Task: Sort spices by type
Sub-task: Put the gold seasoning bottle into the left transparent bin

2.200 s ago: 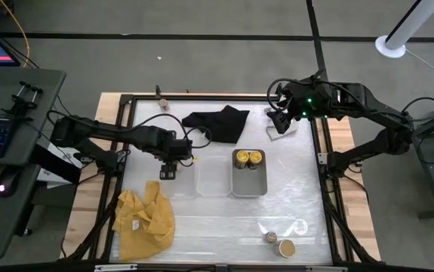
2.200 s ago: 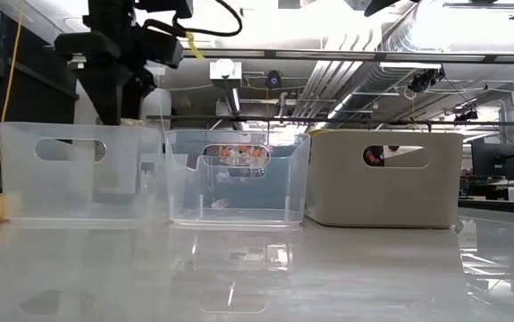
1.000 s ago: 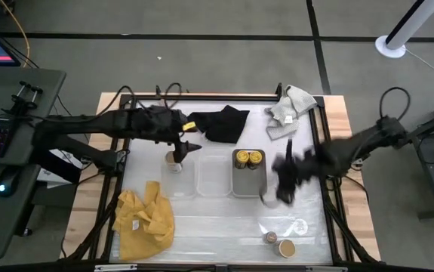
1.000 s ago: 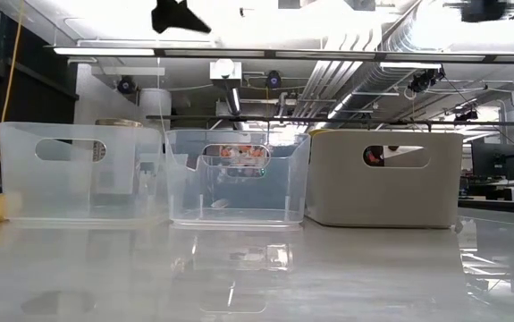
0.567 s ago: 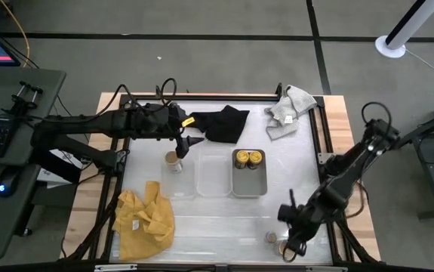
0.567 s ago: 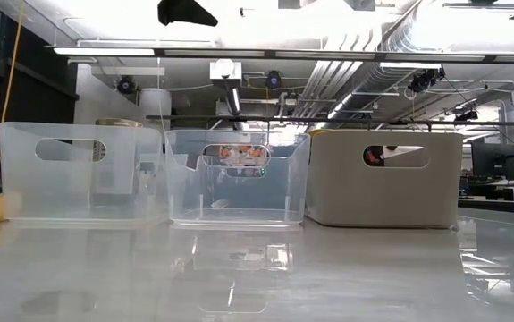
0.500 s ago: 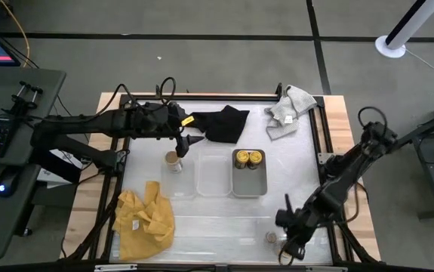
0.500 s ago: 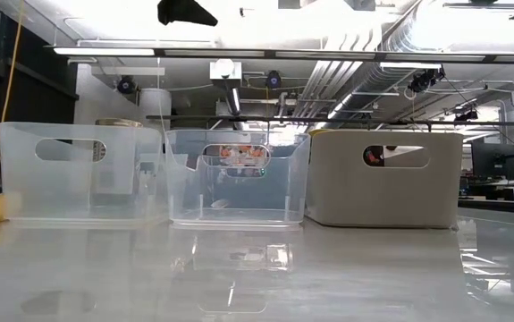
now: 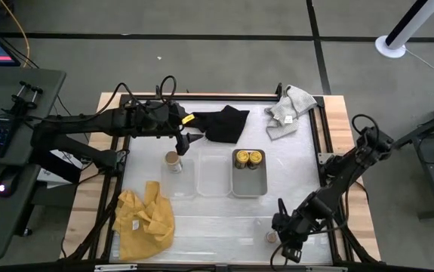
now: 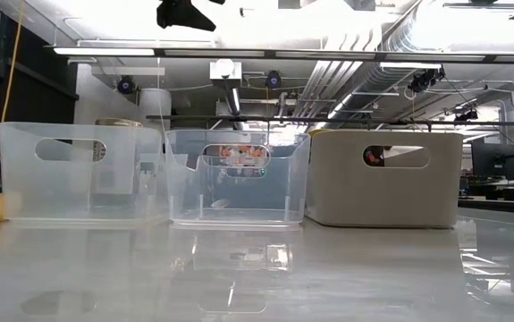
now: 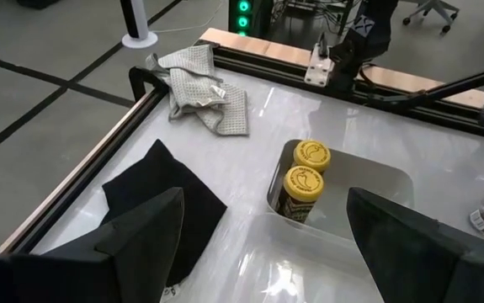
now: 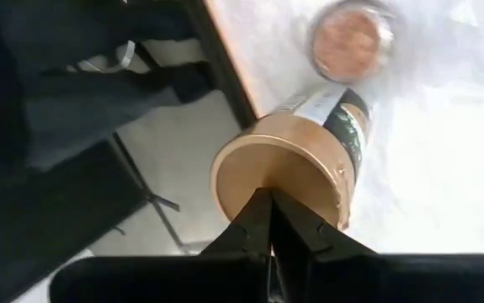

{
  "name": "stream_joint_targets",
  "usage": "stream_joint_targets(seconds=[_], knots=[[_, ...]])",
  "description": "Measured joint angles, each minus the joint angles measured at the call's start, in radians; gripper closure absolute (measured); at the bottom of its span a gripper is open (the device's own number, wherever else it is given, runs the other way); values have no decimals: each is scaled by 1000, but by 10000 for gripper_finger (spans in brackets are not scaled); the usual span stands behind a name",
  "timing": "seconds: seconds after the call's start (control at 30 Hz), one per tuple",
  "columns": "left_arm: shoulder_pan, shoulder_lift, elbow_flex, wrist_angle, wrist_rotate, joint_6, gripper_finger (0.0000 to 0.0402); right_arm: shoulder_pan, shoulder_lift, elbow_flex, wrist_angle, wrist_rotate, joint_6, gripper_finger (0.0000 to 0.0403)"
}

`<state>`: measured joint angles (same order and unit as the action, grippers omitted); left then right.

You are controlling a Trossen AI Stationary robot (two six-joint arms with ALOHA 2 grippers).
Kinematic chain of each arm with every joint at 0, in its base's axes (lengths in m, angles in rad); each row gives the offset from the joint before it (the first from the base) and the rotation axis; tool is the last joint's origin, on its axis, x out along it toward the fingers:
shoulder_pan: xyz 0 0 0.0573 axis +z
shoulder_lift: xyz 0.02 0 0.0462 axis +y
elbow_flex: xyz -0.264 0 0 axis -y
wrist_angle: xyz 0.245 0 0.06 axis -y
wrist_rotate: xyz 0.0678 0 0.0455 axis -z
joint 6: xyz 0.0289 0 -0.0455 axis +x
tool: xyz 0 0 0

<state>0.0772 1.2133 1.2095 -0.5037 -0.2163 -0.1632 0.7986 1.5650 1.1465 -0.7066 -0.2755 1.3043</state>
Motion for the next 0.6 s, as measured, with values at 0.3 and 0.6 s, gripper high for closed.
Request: stream_joint_targets(seconds=[0.3, 0.6], knots=[[0, 0, 0, -1, 0, -1, 82, -63, -66, 2, -323, 45, -85, 402], [0, 0, 0, -1, 1, -14, 82, -241, -86, -3, -290, 163, -309, 403]])
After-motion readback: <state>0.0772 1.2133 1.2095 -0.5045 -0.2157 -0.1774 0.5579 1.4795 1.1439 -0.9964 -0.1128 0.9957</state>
